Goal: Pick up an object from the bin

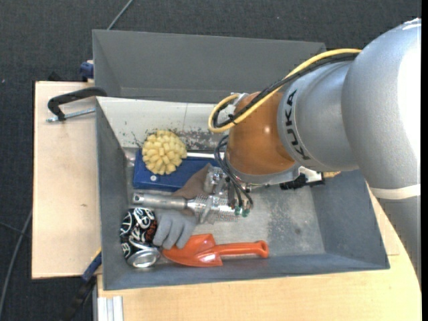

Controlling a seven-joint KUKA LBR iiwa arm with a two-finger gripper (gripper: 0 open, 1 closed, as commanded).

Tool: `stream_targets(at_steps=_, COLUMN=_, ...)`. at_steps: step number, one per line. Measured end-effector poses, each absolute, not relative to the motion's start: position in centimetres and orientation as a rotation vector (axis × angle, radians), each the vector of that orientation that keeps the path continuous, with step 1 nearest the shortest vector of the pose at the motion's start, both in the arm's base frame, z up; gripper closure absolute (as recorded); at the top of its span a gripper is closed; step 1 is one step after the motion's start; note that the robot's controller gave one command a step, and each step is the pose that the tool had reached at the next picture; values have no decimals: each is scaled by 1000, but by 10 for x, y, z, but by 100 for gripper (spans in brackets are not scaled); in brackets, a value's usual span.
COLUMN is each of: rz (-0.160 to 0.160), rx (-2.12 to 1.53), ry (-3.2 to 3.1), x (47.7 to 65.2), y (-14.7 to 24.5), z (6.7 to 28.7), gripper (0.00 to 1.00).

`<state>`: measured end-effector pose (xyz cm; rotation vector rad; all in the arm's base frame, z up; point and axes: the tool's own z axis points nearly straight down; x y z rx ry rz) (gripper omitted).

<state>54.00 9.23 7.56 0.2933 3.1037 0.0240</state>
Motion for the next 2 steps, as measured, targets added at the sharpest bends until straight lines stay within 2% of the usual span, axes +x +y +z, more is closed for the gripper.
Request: stream_targets(at_steps=2, rz=23, rx=293, ry=3109, x=538, y=92, z=82, gripper=100)
